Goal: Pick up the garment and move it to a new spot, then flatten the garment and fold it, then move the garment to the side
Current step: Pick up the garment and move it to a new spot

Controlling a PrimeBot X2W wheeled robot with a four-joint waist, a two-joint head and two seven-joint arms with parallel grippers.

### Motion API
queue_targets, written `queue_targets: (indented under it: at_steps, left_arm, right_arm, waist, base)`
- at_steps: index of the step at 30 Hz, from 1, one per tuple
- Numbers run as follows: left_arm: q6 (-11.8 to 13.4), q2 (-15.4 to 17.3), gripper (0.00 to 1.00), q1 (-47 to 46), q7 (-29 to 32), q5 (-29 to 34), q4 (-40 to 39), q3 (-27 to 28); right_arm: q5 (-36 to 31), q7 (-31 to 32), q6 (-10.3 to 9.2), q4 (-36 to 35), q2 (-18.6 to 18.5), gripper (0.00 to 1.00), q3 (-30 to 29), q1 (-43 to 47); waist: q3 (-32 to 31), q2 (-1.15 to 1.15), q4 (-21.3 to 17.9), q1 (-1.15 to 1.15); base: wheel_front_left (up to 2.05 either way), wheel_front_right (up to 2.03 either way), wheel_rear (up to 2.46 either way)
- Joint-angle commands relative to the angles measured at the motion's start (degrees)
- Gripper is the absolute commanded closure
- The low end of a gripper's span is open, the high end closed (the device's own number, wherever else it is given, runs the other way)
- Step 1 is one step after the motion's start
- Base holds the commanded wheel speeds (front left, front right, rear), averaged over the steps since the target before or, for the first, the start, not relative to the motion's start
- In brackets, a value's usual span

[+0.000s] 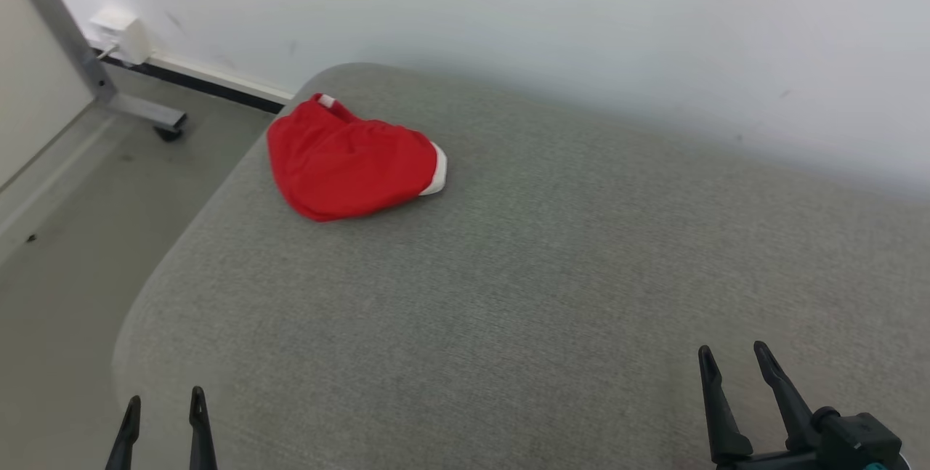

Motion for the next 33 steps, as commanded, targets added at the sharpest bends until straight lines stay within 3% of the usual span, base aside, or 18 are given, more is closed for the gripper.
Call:
queue_targets:
  at_steps: [1, 10, 20, 33]
  left_arm:
    - [0.3, 0.4, 0.00, 0.4, -0.2, -0.1, 0.0, 0.4]
    - [0.4, 0.8, 0.00, 0.7, -0.2, -0.6, 0.1, 1.3]
    - [0.3, 1.1, 0.00, -3.2, -0.2, -1.8, 1.2, 1.7]
    - [-0.9, 6.7, 0.00, -30.0, 2.9, -4.9, 6.8, 0.3]
  right_arm:
    - [-0.6, 0.0, -0.17, 0.0, -0.1, 0.00, 0.2, -0.4]
    - [-0.5, 0.2, -0.17, 0.1, -0.4, 0.00, 0.8, -0.3]
    - [-0.8, 0.9, -0.17, -0.5, -1.2, 0.00, 0.6, -1.0]
    - [-3.3, 4.3, -0.16, -6.6, -4.6, 0.00, -3.0, -6.8]
  waist:
    - [-0.6, 0.00, 3.0, -0.01]
    - [-1.0, 0.00, 4.3, -0.01]
    - [0.7, 0.00, 2.2, -0.01]
    - [12.4, 0.00, -9.5, -0.01]
  base:
    - [0.00, 0.00, 0.00]
    - [0.00, 0.00, 0.00]
    - [0.00, 0.00, 0.00]
    - [0.00, 0.00, 0.00]
